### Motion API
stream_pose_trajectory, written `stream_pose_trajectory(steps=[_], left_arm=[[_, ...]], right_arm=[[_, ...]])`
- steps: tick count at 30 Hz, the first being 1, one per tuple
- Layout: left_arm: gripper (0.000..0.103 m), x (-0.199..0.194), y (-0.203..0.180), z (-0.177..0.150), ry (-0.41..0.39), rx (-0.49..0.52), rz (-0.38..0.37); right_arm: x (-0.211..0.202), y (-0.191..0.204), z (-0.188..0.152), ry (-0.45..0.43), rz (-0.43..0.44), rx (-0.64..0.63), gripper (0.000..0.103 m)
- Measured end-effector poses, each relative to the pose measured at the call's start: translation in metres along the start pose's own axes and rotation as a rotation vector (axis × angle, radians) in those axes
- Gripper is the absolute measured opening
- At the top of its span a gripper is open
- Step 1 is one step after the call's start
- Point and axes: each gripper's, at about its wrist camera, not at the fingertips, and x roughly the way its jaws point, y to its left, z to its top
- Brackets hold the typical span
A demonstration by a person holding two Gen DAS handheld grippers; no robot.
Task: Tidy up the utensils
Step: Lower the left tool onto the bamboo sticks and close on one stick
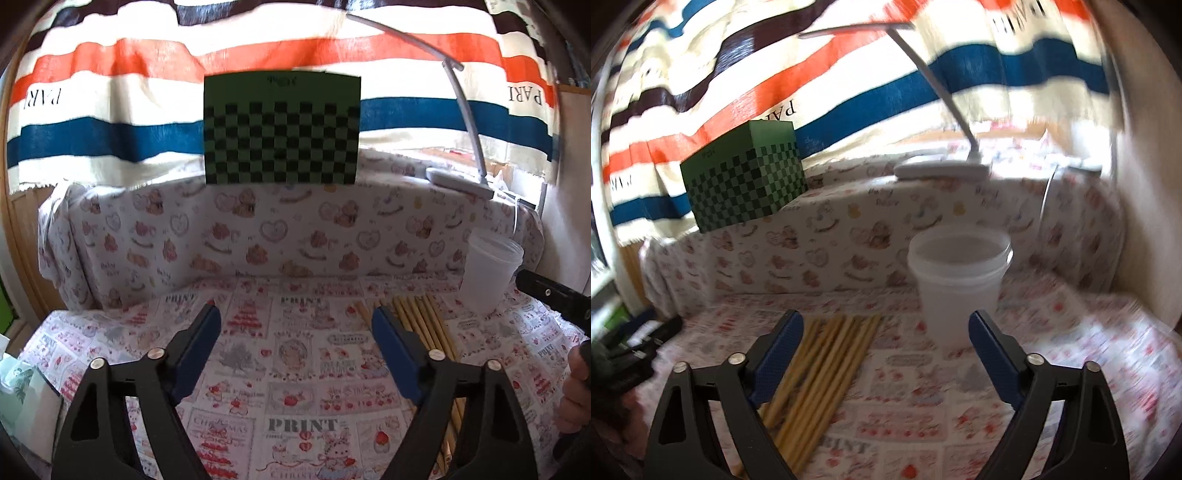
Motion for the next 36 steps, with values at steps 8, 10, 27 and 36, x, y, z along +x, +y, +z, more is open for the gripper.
stream_pose_trajectory(steps=[8,10,27,36], left_arm=[[0.037,0.056,-0.037,0.019,0.392,-0.015,-0.108],[0.036,0.071,-0.053,0.017,0.464,-0.016,-0.117],[0.016,0.139,-0.091,0.015,0.635,0.041,0.024],[0.018,0.146,-0.088,0.011,0.660,0.045,0.058]], right_arm=[[0.015,0.004,-0.005,0.081,0.032,-0.015,0.061],[0.016,0.008,-0.005,0.080,0.008,-0.041,0.058],[0.020,0.004,-0.007,0.063,-0.148,-0.088,0.057],[0.019,0.005,-0.006,0.068,-0.146,-0.085,0.057]])
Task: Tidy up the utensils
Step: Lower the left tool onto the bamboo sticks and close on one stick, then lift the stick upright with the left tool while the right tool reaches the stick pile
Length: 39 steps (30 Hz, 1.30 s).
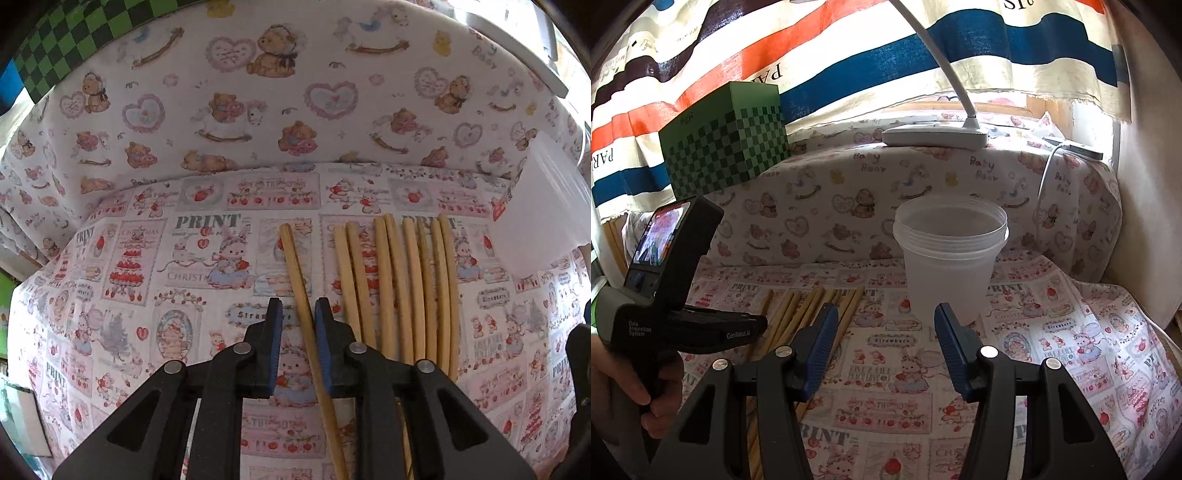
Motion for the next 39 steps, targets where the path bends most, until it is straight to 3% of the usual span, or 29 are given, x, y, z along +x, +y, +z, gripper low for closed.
stream_pose_trajectory(steps=[4,7,11,15,18,25,29,33,39], left_arm=[[0.017,0.007,-0.003,0.023,0.061,0.040,0.021],[0.006,0.012,0.003,0.038,0.119,-0.016,-0.044],[0.006,-0.014,0.005,0.039,-0.005,0.030,-0.058],[0.006,-0.052,0.010,0.040,-0.081,0.005,-0.160],[0.006,-0.081,0.015,0.040,-0.142,0.005,-0.190],[0.006,-0.128,0.023,0.031,-0.206,-0.004,-0.205],[0.006,-0.161,0.026,0.025,-0.338,-0.009,-0.186],[0.006,-0.192,0.032,0.005,-0.528,-0.016,-0.186],[0.006,-0.209,0.052,-0.027,-0.778,-0.052,-0.176]], right_arm=[[0.000,-0.002,0.000,0.004,-0.001,0.008,0.057],[0.002,-0.005,0.001,0.010,-0.004,0.017,0.053],[0.006,-0.013,0.003,0.025,-0.013,0.041,0.050],[0.007,-0.017,0.004,0.033,-0.023,0.060,0.050],[0.007,-0.018,0.004,0.038,-0.006,0.066,0.050],[0.006,-0.018,0.006,0.036,-0.001,0.070,0.050],[0.007,-0.021,0.006,0.055,0.033,0.092,0.050],[0.008,-0.022,0.007,0.075,0.060,0.097,0.049],[0.002,-0.021,0.015,0.103,0.183,0.084,0.036]])
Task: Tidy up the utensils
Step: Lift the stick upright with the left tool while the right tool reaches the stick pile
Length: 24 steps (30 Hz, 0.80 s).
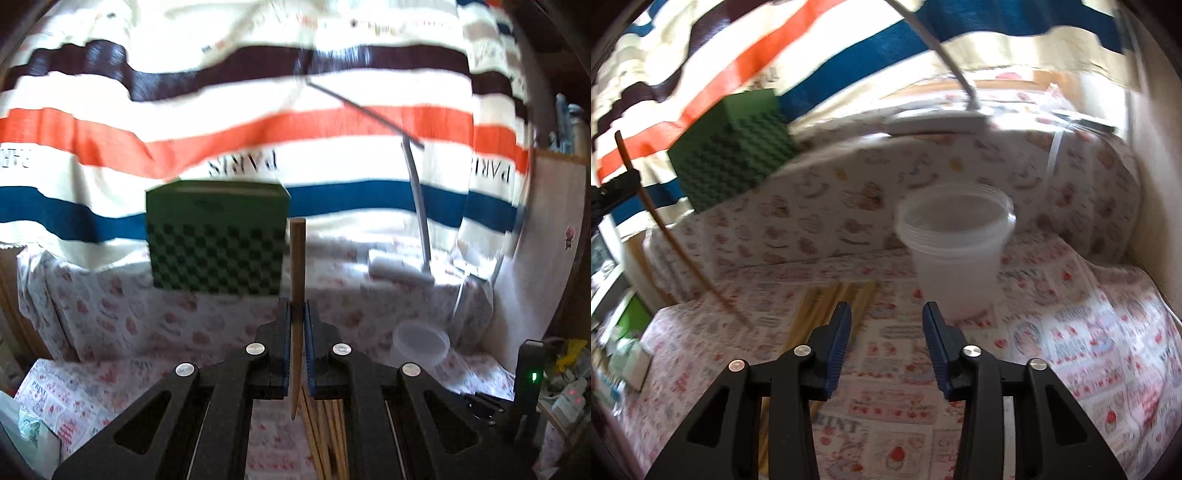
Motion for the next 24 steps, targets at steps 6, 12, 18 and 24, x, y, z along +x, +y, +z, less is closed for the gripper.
stream_pose_trajectory(steps=[6,12,18,24], left_arm=[[0.006,-0.009,0.028,-0.002,-0.104,-0.062,-0.033],[0.006,0.011,0.043,-0.017,-0.064,-0.071,0.007],[0.006,0.016,0.056,-0.024,-0.035,-0.113,0.012],[0.006,0.011,0.063,-0.024,-0.031,-0.135,-0.005]], right_arm=[[0.049,-0.005,0.020,0.285,0.045,0.096,0.031],[0.105,0.012,0.034,0.425,-0.019,0.119,0.024],[0.141,0.024,0.033,0.464,-0.134,0.097,0.014],[0.145,0.031,0.037,0.462,-0.105,0.130,0.014]])
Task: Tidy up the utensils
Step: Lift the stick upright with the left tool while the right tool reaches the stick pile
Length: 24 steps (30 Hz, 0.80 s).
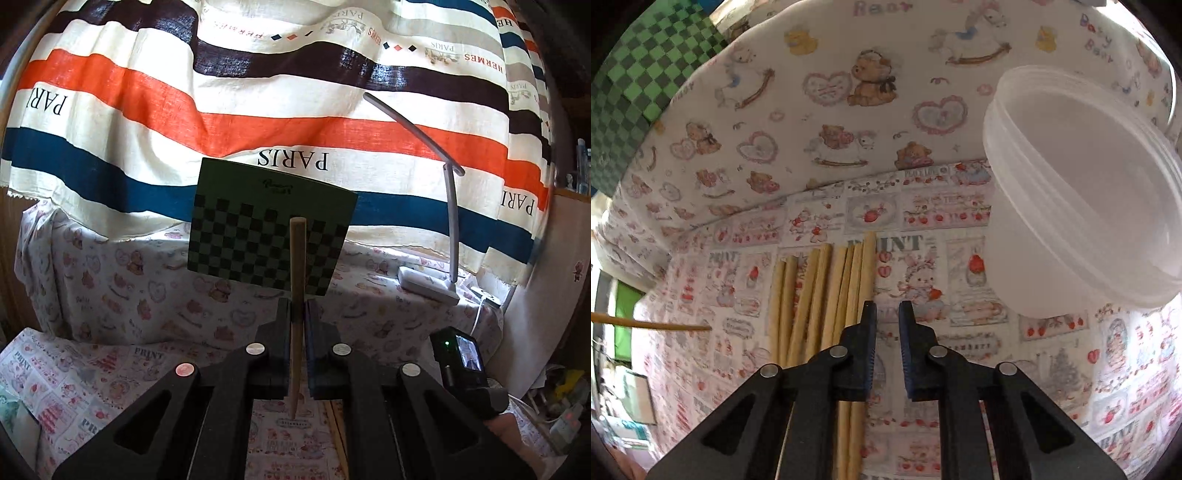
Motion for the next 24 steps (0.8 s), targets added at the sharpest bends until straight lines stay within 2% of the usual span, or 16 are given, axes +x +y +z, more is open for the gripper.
stream_pose_trajectory(steps=[4,8,12,14,17,24], left_arm=[[0.006,0.001,0.000,0.000,0.005,0.011,0.013],[0.006,0.006,-0.001,-0.002,0.023,0.011,0.019],[0.006,0.010,-0.003,-0.006,0.048,0.007,0.022],[0.006,0.010,-0.005,-0.007,0.063,-0.003,0.008],[0.006,0.012,-0.009,-0.009,0.068,0.019,0.033],[0.006,0.013,-0.001,-0.006,0.085,-0.016,0.016]], right_arm=[[-0.004,0.001,0.004,-0.016,0.053,-0.005,0.014],[-0.001,0.004,0.008,-0.013,0.008,-0.017,0.014],[0.005,0.000,0.006,-0.004,0.053,-0.014,0.014],[0.004,0.002,0.006,-0.010,0.035,-0.030,0.014],[0.005,0.003,0.005,-0.017,0.015,-0.048,0.014],[0.005,0.006,-0.001,-0.023,-0.025,-0.074,0.014]])
